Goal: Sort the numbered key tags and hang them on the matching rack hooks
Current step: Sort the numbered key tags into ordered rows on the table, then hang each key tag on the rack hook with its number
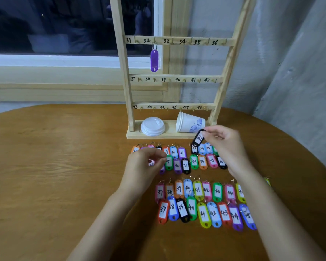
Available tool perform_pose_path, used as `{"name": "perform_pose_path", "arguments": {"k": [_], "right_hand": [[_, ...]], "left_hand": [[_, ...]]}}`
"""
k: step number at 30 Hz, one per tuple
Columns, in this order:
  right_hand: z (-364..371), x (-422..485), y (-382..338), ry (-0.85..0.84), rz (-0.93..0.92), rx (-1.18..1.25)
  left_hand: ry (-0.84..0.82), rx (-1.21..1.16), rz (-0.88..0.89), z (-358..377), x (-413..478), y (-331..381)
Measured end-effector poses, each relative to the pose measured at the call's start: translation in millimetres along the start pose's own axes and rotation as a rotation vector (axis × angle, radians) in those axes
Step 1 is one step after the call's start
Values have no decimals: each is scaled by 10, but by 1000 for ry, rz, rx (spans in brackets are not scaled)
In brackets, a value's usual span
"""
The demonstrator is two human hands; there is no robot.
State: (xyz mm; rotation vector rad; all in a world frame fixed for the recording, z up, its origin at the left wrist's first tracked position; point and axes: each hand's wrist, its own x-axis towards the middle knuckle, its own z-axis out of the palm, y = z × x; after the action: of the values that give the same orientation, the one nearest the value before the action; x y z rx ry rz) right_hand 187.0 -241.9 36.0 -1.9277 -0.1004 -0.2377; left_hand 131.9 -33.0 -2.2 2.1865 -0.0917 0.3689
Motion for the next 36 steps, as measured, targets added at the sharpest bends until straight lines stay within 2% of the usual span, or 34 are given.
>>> {"name": "perform_pose_path", "arguments": {"k": [3, 7, 14, 23, 30, 36], "right_hand": [[27, 236, 184, -51, 4, -187], [118, 429, 342, -114, 0, -354], [232, 535, 355, -173, -23, -461], [302, 506, 367, -272, 8, -544], [273, 464, 222, -226, -76, -510], [542, 381, -47, -292, -147, -398]], "left_hand": [[-55, 222, 145, 207, 177, 0], [-143, 394, 214, 438, 326, 31], [-228, 481, 264, 556, 423, -40], [-232, 480, 276, 487, 441, -135], [-50, 247, 221, 109, 500, -97], [114, 247, 73, -483, 466, -307]]}}
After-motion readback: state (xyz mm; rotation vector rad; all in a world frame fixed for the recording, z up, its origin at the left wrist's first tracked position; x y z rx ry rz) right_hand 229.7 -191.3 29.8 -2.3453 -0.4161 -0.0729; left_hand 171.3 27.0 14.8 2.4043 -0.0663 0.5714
